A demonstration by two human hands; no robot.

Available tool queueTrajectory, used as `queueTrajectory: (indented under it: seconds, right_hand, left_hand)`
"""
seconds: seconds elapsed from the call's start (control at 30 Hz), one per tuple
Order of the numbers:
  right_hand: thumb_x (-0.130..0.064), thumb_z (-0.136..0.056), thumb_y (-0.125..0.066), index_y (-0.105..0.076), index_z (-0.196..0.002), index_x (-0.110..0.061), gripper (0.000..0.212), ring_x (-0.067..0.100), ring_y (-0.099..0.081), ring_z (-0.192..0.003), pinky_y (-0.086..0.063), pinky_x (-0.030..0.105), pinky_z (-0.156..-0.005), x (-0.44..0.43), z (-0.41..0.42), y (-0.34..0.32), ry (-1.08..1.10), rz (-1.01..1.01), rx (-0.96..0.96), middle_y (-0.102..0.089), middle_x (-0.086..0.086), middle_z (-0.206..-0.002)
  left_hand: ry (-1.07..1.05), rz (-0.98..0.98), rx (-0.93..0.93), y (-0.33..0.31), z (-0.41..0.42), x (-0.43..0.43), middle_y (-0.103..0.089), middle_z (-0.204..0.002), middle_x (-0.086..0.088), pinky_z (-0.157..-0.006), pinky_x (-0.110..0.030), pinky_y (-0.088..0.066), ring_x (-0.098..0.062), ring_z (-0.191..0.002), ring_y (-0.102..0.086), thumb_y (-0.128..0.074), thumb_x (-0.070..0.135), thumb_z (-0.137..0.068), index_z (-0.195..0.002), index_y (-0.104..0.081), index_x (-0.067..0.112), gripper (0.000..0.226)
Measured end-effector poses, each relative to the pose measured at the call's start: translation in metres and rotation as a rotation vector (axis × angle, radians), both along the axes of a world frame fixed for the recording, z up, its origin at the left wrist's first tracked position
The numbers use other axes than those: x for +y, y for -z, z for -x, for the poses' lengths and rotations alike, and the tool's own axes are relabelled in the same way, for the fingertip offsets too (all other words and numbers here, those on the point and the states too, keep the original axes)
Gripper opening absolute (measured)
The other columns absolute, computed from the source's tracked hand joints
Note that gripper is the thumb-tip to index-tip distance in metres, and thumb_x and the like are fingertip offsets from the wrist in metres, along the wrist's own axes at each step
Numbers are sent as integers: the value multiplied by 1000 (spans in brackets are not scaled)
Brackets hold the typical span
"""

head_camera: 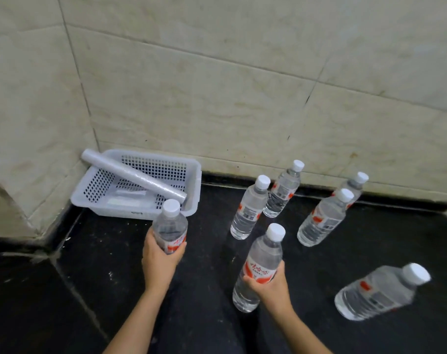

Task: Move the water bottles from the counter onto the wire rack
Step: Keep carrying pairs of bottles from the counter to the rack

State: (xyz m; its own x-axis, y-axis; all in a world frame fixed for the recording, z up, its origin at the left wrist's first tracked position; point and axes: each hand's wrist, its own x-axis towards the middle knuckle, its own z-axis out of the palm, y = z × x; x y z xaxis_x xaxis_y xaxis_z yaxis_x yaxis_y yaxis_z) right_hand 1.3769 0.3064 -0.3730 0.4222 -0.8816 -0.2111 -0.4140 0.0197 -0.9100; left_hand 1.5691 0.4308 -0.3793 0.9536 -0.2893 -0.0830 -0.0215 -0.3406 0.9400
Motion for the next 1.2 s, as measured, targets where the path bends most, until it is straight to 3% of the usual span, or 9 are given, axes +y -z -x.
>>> queueTrajectory:
  seconds: [0.07, 0.17, 0.23, 0.47, 0.57, 0.83, 0.97, 1.13, 1.2]
  right_hand:
    - [-1, -55, -83, -40, -94, -32, 66, 8, -61, -85, -47, 30, -81, 4, 4, -2, -26, -4, 4, -61, -6, -93]
    - [-32, -39, -81, -38, -95, -37, 71, 6, -61, -89, -47, 27, -82, 13, 11, -2, -57, -8, 50, -62, -10, -94]
    - [-39, -36, -77, -38, -96, -39, 71, 7, -61, -90, -48, 27, -83, 17, 14, -3, -75, -2, 82, -62, -13, -95]
    - [-17, -54, -82, -42, -102, -34, 65, 12, -61, -91, -49, 27, -82, 18, 38, -12, -103, 25, 124, -62, -11, -93]
    - [-21, -55, -82, -43, -107, -28, 66, 13, -61, -92, -49, 29, -84, 16, 65, -15, -108, 58, 175, -61, -14, -91]
    - [-24, -54, -81, -40, -96, -47, 64, 9, -62, -92, -50, 31, -87, 11, 170, -35, -22, 90, 128, -63, -15, -94]
    - [-26, -56, -80, -39, -96, -44, 61, 11, -61, -90, -48, 26, -81, 13, 252, -49, 37, 123, 103, -62, -13, -94]
    - [-37, -45, -77, -41, -93, -43, 61, 11, -62, -93, -51, 31, -84, 21, 376, -55, 174, 154, 96, -63, -12, -98]
    - [-34, -47, -80, -42, -97, -40, 63, 13, -62, -95, -50, 29, -82, 22, 423, -56, 234, 159, 99, -64, -10, -100]
  left_hand:
    - [0, 3, 49, -2, -3, 3, -58, -120, -13, -88, -37, -45, -30, -109, -56, -83, 18, -60, -121, -45, 11, 73]
    - [77, 12, 80, -9, -4, 12, -58, -108, -3, -85, -32, -43, -23, -100, -56, -84, 16, -59, -118, -48, 12, 69]
    - [134, 15, 88, -11, 2, 18, -56, -103, 1, -84, -30, -42, -18, -95, -53, -84, 13, -59, -117, -49, 13, 68]
    - [268, 60, 133, -15, 48, 26, -58, -94, 1, -80, -29, -41, -19, -89, -56, -83, 5, -58, -110, -51, 17, 62]
    - [375, 66, 136, -16, 74, 26, -59, -84, 11, -76, -26, -42, -11, -79, -57, -83, 2, -57, -88, -49, 32, 55]
    - [585, 46, 24, -24, 165, -1, -69, -89, 3, -72, -27, -50, -14, -85, -65, -86, 8, -53, -82, -54, 34, 51]
    - [664, 88, 4, -40, 240, -17, -68, -82, 13, -73, -23, -46, -2, -81, -61, -86, 3, -51, -84, -51, 40, 60]
    - [809, 100, 15, -39, 344, -40, -63, -72, 41, -57, 0, -44, 17, -64, -59, -87, 16, -42, -82, -51, 39, 58]
    - [891, 106, 21, -36, 386, -53, -62, -70, 42, -59, -3, -45, 9, -65, -62, -87, 5, -51, -81, -52, 38, 57]
